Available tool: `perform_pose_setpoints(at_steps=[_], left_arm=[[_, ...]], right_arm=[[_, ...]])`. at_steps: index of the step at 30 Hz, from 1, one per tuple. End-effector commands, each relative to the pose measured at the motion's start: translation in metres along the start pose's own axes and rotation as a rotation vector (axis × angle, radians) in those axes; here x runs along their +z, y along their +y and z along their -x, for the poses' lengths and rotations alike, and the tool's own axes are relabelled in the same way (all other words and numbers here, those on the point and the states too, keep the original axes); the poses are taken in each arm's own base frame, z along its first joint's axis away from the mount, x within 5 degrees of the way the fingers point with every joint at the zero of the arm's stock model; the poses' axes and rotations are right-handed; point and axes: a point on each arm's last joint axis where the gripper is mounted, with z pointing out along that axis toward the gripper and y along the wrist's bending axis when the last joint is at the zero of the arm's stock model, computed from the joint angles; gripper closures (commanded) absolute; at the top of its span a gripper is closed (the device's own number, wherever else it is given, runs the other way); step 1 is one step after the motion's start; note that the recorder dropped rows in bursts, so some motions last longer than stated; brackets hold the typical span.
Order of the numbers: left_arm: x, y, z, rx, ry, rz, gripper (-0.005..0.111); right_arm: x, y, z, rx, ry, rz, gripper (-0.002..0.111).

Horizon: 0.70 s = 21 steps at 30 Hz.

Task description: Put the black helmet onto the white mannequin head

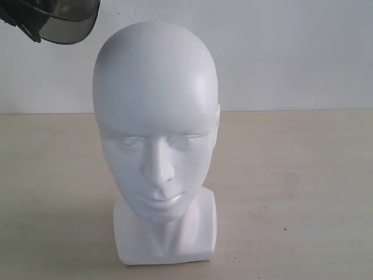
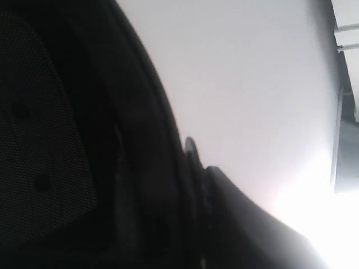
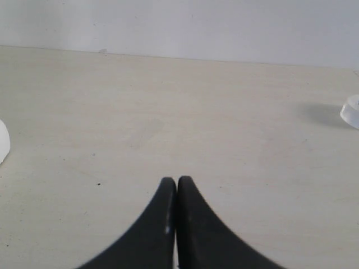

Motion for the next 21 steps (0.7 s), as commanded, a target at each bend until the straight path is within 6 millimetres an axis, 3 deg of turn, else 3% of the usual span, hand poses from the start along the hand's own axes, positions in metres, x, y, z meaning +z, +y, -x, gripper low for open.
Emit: perform_pose_setpoints(at_steps=[1,13,21], left_arm=[[0.004,-0.018,0.019,-0.071,-0.094,-0.122,0.103],[0.014,-0.027,0.035,-0.613,-0.107,-0.202,0.103],[0.027,-0.053,0.060,-0.561,-0.088,-0.355,0.103]], right_arm=[[0.000,0.000,0.001,0.003,-0.010,-0.003,0.109],[0.000,0.000,0.001,0.003,-0.010,-0.003,0.109],[0.000,0.000,0.001,0.003,-0.010,-0.003,0.109]])
